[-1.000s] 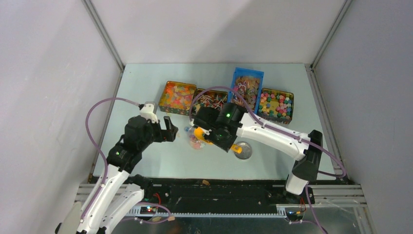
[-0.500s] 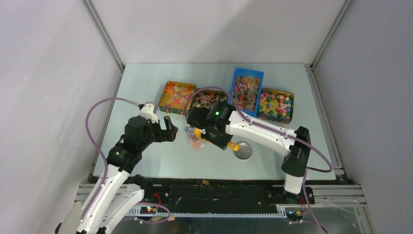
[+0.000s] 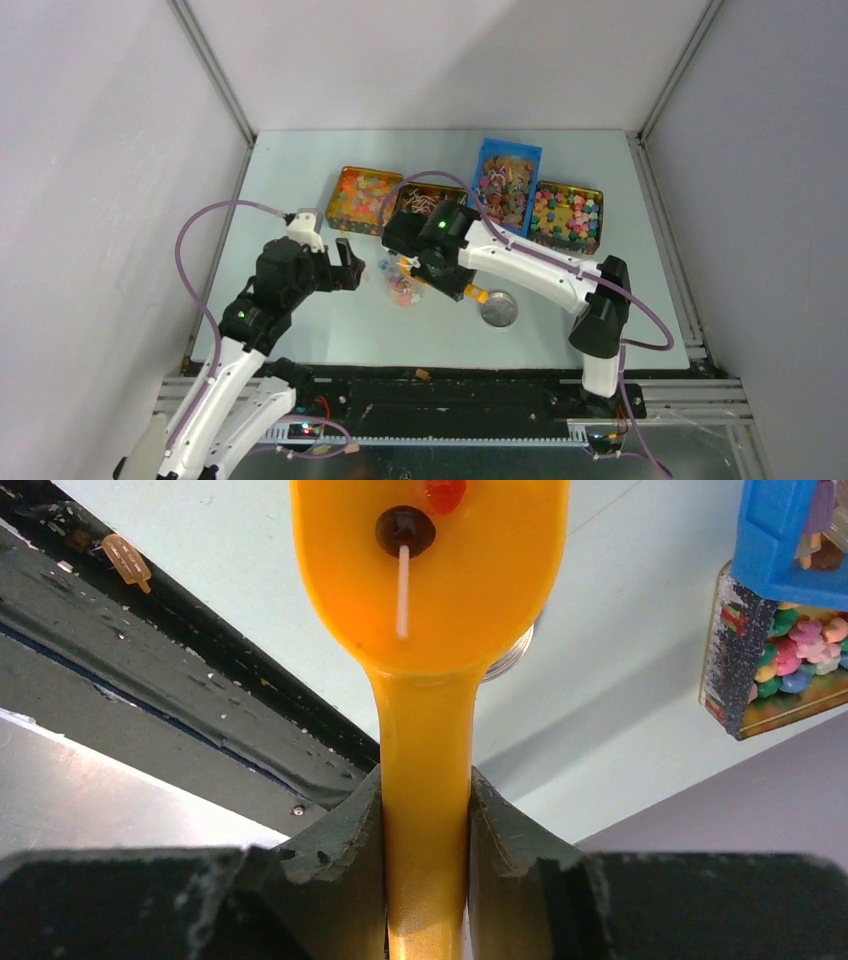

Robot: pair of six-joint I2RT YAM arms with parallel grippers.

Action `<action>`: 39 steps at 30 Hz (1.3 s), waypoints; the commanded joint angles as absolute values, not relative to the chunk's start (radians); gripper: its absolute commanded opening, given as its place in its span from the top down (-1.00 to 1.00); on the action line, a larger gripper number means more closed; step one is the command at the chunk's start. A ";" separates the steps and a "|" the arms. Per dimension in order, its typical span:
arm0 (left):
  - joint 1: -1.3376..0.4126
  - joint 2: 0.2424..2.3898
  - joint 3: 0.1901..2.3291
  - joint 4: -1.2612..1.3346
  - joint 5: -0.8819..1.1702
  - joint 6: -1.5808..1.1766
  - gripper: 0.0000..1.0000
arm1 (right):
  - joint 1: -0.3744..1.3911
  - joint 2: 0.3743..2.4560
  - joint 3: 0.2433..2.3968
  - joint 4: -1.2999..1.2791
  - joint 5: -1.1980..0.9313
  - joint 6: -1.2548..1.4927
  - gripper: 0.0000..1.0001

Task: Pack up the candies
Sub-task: Place the fake candies in the packing bottle.

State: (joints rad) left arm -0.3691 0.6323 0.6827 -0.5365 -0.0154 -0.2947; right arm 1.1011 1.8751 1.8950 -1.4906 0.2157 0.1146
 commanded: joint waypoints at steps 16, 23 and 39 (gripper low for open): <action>-0.374 0.627 0.690 -0.510 -0.031 -0.273 -0.99 | 1.090 1.919 1.905 -1.494 0.233 0.093 1.00; -0.374 0.625 0.690 -0.511 -0.032 -0.273 -0.99 | 1.090 1.933 1.896 -1.502 0.244 0.100 1.00; -0.375 0.637 0.691 -0.511 -0.025 -0.272 -0.96 | 1.093 1.948 1.901 -1.521 0.114 0.100 1.00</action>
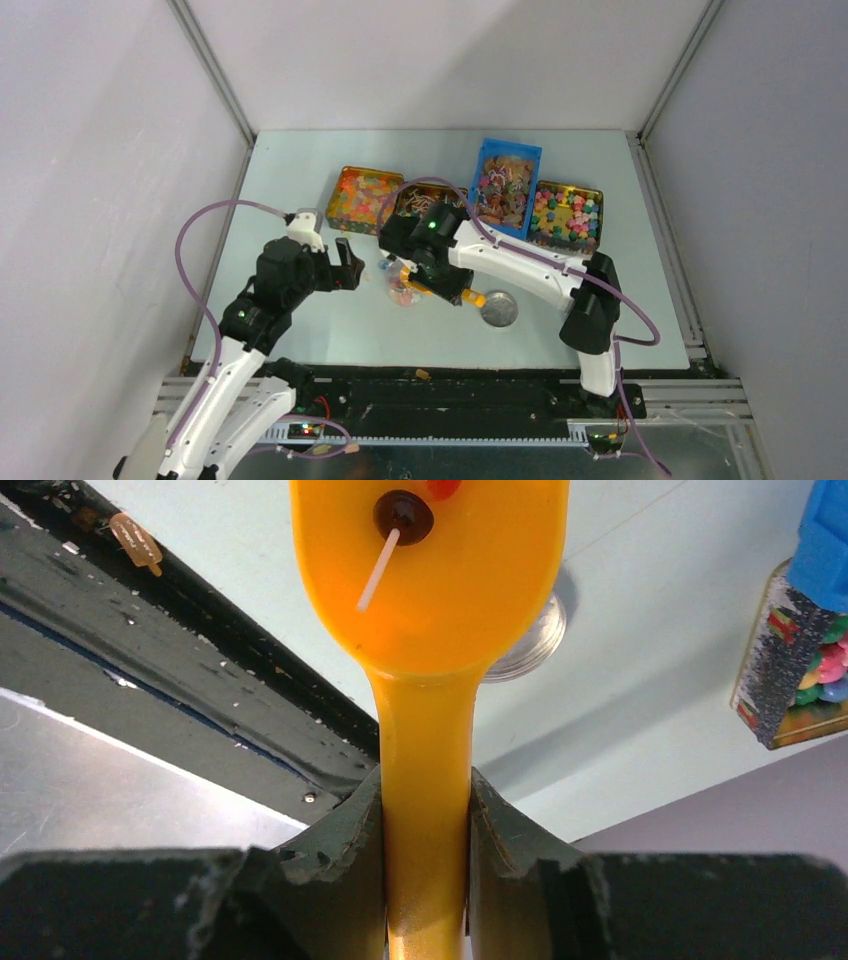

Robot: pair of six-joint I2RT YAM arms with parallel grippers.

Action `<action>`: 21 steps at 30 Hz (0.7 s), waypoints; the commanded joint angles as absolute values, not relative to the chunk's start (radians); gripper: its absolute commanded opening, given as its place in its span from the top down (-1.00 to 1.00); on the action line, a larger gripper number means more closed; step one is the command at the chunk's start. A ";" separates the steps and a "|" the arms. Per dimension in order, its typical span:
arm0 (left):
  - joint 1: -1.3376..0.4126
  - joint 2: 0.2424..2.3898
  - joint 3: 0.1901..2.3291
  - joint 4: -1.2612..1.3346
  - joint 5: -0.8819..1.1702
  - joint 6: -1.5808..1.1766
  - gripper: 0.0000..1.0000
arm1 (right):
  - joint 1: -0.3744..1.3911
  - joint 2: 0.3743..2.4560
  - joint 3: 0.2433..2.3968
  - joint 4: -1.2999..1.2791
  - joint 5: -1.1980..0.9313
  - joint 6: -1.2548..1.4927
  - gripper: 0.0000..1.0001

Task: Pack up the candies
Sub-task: Place the fake candies in the packing bottle.

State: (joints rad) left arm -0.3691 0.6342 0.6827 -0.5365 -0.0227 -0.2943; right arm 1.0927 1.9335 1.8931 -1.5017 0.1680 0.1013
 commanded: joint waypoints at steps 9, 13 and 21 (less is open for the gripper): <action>-0.376 0.640 0.692 -0.512 -0.021 -0.272 -0.96 | 1.082 1.961 1.924 -1.535 0.081 0.105 1.00; -0.376 0.641 0.692 -0.511 -0.019 -0.272 -0.96 | 1.078 1.965 1.933 -1.540 0.078 0.107 1.00; -0.377 0.644 0.691 -0.509 -0.012 -0.272 -0.97 | 1.067 1.962 1.960 -1.547 0.078 0.116 1.00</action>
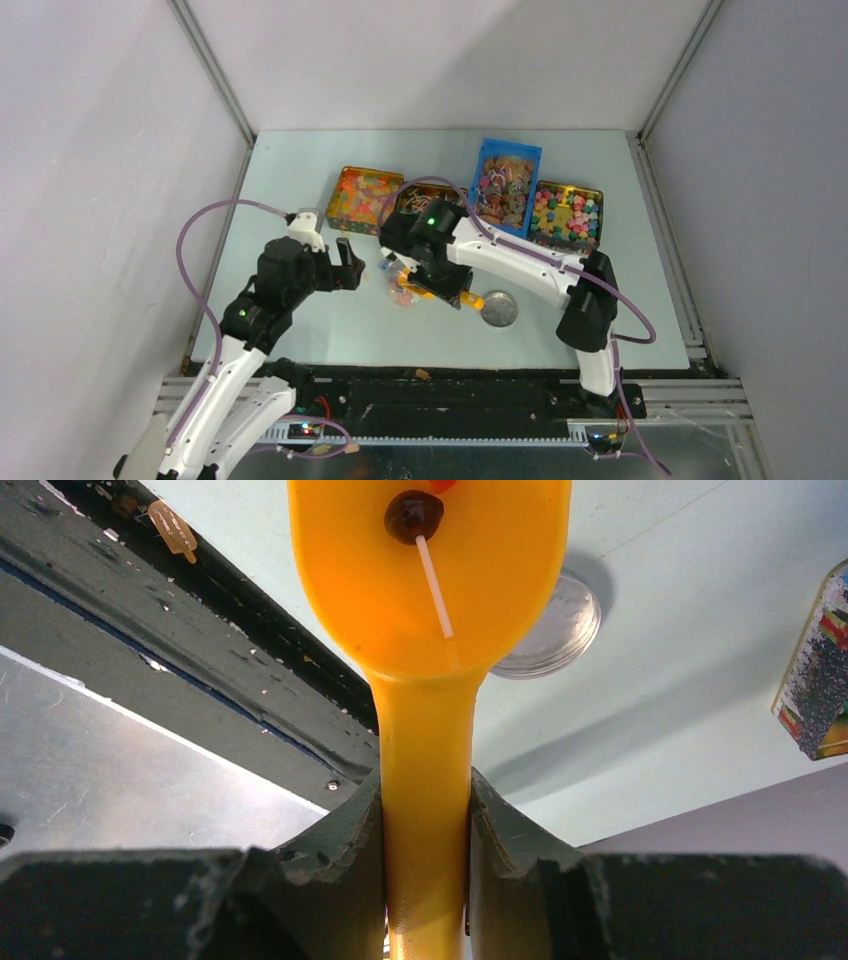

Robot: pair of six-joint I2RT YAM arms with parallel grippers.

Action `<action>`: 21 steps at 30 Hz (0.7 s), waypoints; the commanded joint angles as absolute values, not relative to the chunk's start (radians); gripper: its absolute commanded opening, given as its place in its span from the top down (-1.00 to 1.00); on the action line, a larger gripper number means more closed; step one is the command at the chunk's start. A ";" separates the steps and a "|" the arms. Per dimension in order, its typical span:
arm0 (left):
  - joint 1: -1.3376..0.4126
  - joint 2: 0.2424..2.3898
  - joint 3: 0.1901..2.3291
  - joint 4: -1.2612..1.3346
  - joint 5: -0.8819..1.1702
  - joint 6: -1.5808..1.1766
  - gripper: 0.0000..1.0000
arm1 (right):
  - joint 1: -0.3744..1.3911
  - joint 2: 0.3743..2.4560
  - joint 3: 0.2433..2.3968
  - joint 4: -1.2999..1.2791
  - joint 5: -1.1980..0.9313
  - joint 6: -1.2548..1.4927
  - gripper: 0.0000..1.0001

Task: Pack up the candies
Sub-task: Place the fake candies in the packing bottle.

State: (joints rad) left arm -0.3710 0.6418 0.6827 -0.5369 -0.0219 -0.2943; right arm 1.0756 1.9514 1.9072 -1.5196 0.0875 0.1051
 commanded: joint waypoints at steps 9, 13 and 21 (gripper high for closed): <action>-0.376 0.696 0.708 -0.506 0.081 -0.299 -0.97 | 1.064 1.952 1.985 -1.552 0.093 0.127 1.00; -0.376 0.737 0.700 -0.439 0.162 -0.371 -0.95 | 1.063 1.954 2.010 -1.555 0.086 0.127 1.00; -0.376 0.919 0.733 -0.330 0.297 -0.458 -0.80 | 1.058 1.937 2.024 -1.561 0.087 0.132 1.00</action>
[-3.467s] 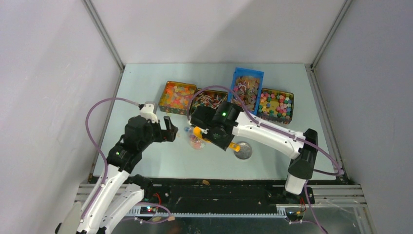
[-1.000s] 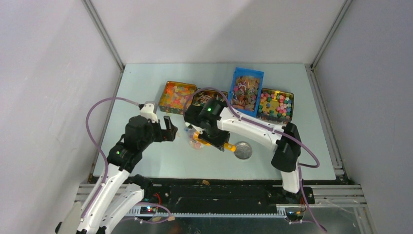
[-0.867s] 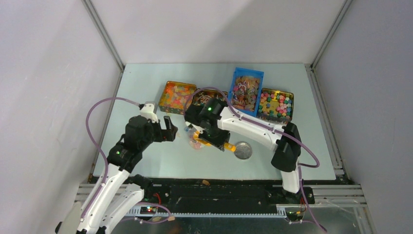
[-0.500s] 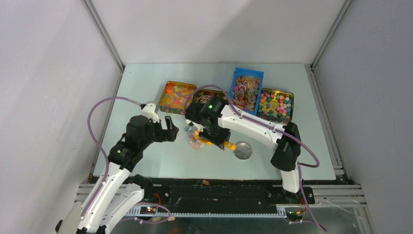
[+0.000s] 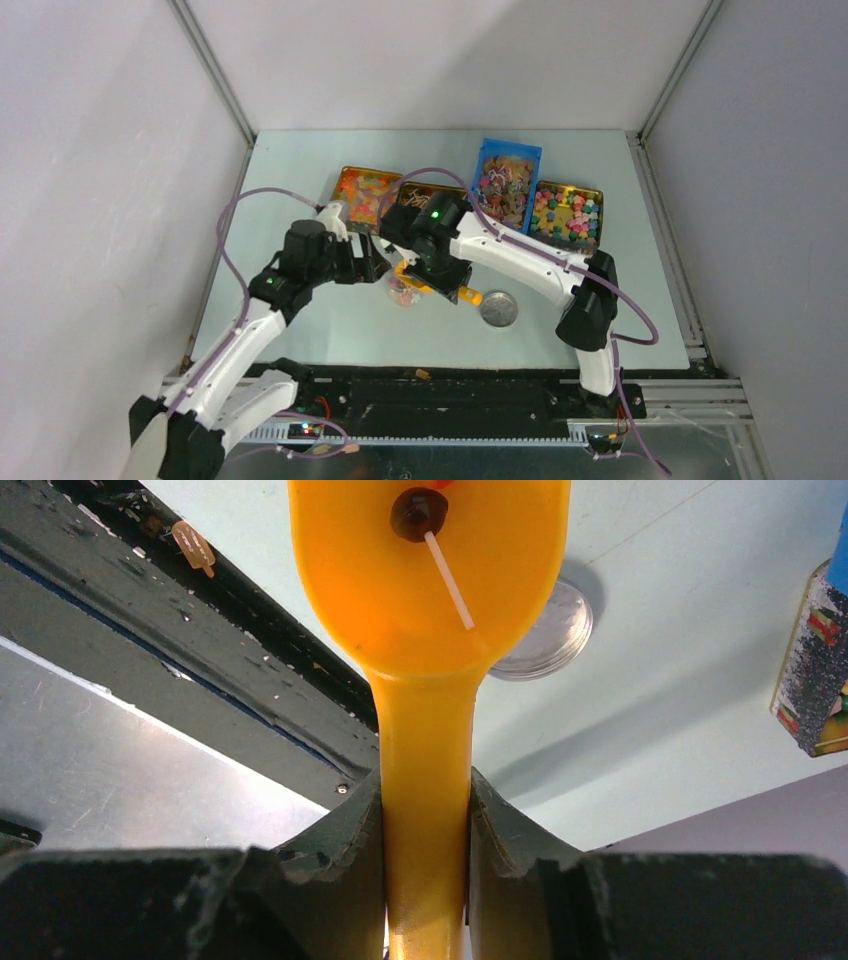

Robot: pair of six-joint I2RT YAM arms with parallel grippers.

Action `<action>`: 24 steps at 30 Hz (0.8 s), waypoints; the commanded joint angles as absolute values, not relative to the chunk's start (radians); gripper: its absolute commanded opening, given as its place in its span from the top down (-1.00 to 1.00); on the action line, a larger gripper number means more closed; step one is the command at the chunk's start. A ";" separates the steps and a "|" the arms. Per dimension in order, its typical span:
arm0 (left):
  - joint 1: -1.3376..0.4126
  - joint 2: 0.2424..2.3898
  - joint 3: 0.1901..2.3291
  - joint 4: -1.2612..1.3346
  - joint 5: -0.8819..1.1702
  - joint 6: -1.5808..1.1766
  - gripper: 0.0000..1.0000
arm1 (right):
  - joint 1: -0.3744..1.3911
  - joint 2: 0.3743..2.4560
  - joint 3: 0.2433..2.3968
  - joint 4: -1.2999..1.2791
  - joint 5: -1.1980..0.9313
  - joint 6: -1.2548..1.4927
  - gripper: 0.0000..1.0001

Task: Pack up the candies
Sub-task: Place the fake candies in the packing bottle.

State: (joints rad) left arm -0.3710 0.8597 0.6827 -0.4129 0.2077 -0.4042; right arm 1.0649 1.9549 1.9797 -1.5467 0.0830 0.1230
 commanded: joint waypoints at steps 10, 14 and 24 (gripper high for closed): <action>-0.384 1.085 0.759 -0.338 0.312 -0.428 -0.59 | 1.057 1.936 2.025 -1.565 0.078 0.137 1.00; -0.390 1.103 0.748 -0.334 0.302 -0.422 -0.57 | 1.056 1.937 2.030 -1.566 0.077 0.137 1.00; -0.425 1.177 0.774 -0.360 0.233 -0.391 -0.51 | 1.057 1.936 2.045 -1.572 0.077 0.140 1.00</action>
